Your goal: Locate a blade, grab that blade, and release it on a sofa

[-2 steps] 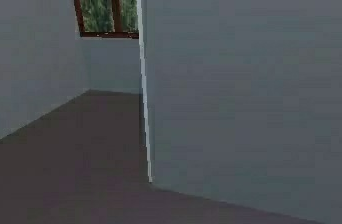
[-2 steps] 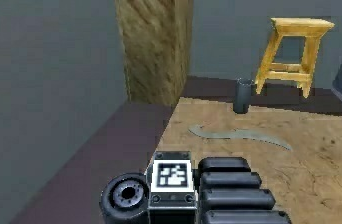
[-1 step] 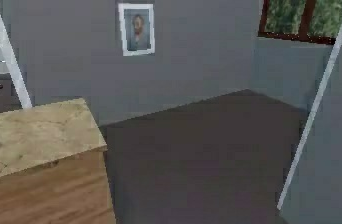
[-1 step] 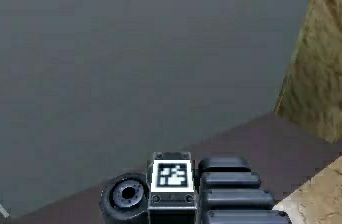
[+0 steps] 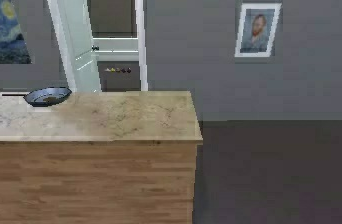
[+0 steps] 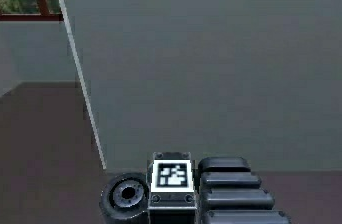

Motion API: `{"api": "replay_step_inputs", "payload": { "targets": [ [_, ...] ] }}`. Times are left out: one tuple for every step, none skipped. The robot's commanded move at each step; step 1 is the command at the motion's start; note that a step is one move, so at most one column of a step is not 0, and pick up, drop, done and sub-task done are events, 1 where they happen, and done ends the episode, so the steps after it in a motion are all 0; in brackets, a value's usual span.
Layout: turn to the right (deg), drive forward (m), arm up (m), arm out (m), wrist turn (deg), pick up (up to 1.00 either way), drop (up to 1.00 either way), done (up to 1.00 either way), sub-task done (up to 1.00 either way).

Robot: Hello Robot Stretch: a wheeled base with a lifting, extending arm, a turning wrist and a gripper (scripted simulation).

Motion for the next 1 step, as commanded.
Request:
{"api": "replay_step_inputs", "payload": {
  "targets": [
    [0.0,0.05,0.0,0.0,0.0,0.0,0.0,0.0,0.0]
  ]
}}
